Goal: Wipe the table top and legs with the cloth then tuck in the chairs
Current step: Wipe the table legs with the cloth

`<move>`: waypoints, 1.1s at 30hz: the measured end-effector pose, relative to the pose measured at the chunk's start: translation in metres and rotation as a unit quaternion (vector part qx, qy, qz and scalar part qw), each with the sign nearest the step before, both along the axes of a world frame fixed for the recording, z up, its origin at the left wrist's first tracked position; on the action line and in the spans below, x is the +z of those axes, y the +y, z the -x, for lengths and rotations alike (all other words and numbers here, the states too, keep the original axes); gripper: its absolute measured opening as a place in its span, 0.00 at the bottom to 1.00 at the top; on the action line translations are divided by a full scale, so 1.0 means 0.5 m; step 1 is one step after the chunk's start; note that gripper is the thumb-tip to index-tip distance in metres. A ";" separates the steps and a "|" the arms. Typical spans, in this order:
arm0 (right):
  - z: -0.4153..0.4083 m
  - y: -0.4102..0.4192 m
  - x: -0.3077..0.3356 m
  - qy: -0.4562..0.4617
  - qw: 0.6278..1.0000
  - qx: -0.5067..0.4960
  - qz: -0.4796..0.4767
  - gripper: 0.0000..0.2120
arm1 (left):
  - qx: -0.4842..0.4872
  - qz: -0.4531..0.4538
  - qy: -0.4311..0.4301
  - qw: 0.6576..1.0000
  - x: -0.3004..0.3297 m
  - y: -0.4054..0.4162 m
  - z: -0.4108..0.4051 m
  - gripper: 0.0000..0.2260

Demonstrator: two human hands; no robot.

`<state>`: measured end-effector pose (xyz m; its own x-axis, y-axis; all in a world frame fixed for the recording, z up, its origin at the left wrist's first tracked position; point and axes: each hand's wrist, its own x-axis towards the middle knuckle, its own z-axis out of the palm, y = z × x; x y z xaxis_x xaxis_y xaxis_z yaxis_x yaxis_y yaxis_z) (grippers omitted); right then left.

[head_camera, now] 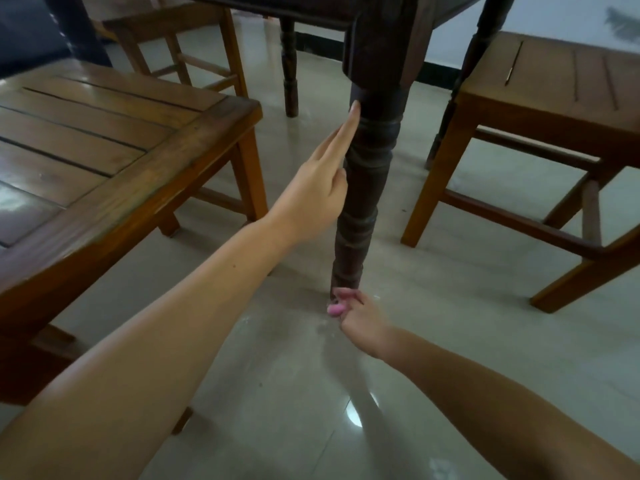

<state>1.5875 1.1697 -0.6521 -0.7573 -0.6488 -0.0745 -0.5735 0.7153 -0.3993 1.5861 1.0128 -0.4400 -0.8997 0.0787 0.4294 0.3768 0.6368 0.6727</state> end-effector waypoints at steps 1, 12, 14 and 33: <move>-0.005 0.009 0.028 -0.063 0.997 -0.038 0.022 0.17 | 0.001 0.003 0.000 1.000 0.000 0.000 0.001 0.29; 0.031 -0.056 0.149 -0.026 0.909 -0.249 0.333 0.05 | 0.077 0.086 0.020 0.993 -0.020 0.031 0.010 0.41; 0.024 -0.069 0.068 -0.103 0.919 -0.243 0.292 0.13 | 0.080 0.092 0.014 0.992 -0.021 0.030 0.011 0.41; -0.001 -0.099 0.066 -0.295 0.794 -0.391 0.360 0.22 | 0.073 0.067 0.026 0.995 -0.034 0.022 0.017 0.35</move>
<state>1.5881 1.1203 -0.6193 -0.9202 -0.0327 -0.3900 0.3734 0.2252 -0.8999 1.5775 1.0240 -0.4569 -0.8823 0.0086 0.4706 0.3059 0.7705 0.5593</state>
